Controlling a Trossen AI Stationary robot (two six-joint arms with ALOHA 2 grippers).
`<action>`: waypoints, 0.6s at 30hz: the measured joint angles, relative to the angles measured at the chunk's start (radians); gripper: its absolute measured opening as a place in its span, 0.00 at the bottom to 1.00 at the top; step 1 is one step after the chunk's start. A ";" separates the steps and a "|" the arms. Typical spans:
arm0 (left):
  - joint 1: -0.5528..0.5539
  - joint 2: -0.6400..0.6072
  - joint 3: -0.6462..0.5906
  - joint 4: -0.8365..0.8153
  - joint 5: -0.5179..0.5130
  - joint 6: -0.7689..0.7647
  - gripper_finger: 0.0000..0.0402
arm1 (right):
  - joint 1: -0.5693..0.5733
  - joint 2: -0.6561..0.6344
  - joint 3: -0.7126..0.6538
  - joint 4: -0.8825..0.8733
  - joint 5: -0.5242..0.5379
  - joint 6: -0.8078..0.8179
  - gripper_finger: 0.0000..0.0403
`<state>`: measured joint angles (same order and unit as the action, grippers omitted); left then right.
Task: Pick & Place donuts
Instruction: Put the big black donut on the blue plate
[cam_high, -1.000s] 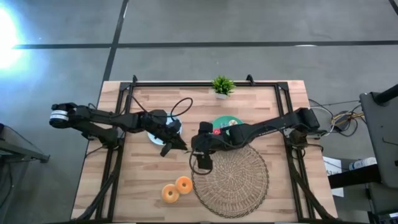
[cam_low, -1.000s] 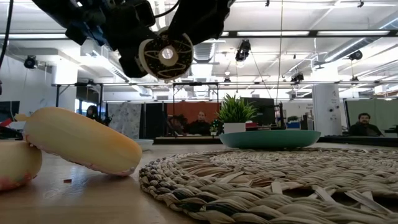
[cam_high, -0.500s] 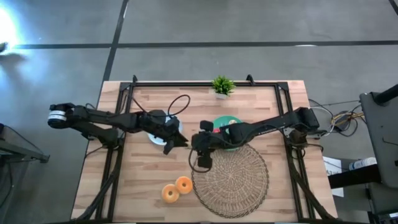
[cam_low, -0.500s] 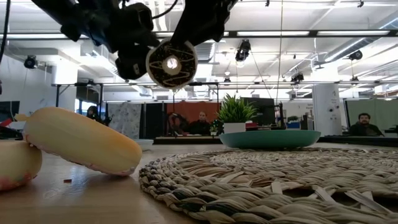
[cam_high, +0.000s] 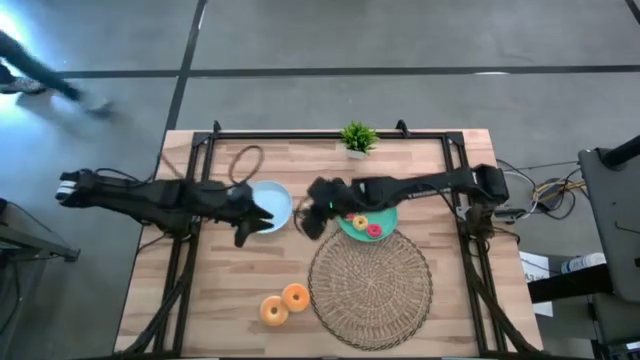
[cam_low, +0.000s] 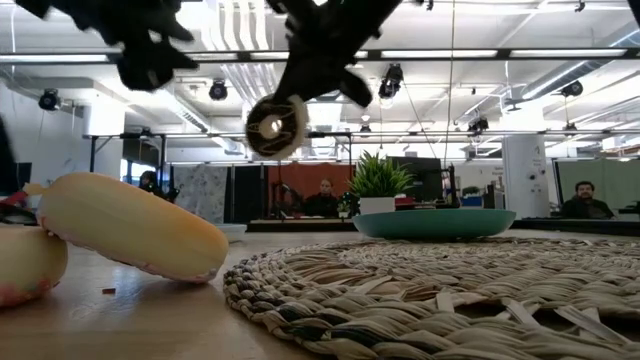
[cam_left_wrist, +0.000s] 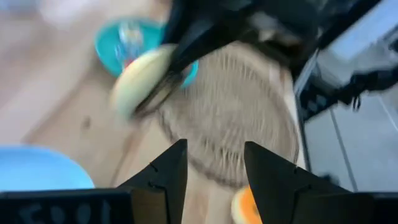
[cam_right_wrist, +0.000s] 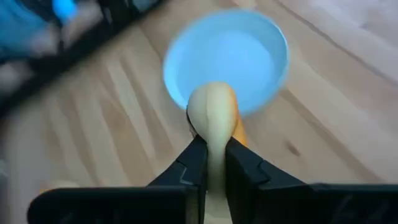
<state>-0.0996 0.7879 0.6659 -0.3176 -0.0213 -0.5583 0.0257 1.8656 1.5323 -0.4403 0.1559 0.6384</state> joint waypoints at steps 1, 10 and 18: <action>-0.028 -0.027 0.000 0.005 -0.057 -0.002 0.33 | -0.024 0.004 -0.007 0.048 -0.040 0.036 0.07; -0.239 -0.168 0.015 -0.010 -0.408 -0.001 0.33 | -0.135 0.231 0.040 0.381 -0.269 0.339 0.08; -0.314 -0.215 0.025 -0.050 -0.444 0.003 0.33 | -0.150 0.455 0.281 0.373 -0.335 0.383 0.08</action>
<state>-0.4133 0.5727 0.6912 -0.3672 -0.4656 -0.5555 -0.1242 2.3210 1.8130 -0.0669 -0.1787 1.0212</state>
